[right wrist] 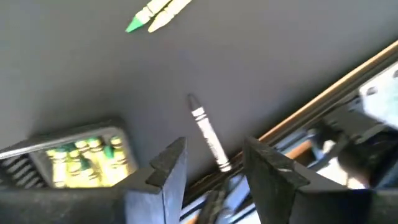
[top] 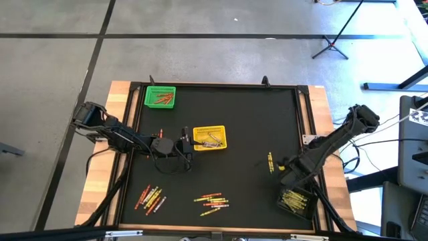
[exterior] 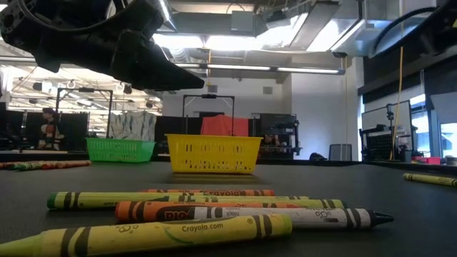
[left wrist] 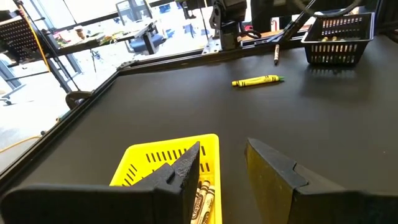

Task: Sort crayons
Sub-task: Put the black crayon into the yellow bin

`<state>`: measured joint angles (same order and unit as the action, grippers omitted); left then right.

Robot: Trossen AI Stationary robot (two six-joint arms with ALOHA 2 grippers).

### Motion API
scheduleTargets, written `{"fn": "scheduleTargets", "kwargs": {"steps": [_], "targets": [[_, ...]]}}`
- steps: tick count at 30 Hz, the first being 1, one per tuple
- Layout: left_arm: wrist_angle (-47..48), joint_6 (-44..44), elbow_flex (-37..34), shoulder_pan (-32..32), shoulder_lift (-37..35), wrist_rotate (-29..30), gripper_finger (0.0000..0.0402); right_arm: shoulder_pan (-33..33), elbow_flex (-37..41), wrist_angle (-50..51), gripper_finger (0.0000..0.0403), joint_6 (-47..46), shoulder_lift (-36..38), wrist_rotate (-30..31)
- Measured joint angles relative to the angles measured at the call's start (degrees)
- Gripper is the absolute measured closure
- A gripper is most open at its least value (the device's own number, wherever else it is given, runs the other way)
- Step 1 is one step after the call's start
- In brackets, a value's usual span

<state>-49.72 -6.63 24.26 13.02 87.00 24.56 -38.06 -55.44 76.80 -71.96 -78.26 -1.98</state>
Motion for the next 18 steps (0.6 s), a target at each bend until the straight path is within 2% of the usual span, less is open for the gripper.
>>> {"fn": "scheduleTargets", "kwargs": {"steps": [8,11,18], "targets": [[0.96,-0.04,-0.01,0.01,0.0,-0.01,0.0287,3.81,0.14,1.25,0.0248,8.71,-0.11,-0.11],[1.27,-0.09,-0.01,-0.01,0.0,0.01,0.0287,4.98,2.46,0.73,0.0248,9.24,-0.11,-0.7],[1.66,-0.14,-0.01,0.02,0.0,-0.01,0.0287,7.88,12.67,-9.38,0.0248,11.4,-0.18,-11.9]]}}
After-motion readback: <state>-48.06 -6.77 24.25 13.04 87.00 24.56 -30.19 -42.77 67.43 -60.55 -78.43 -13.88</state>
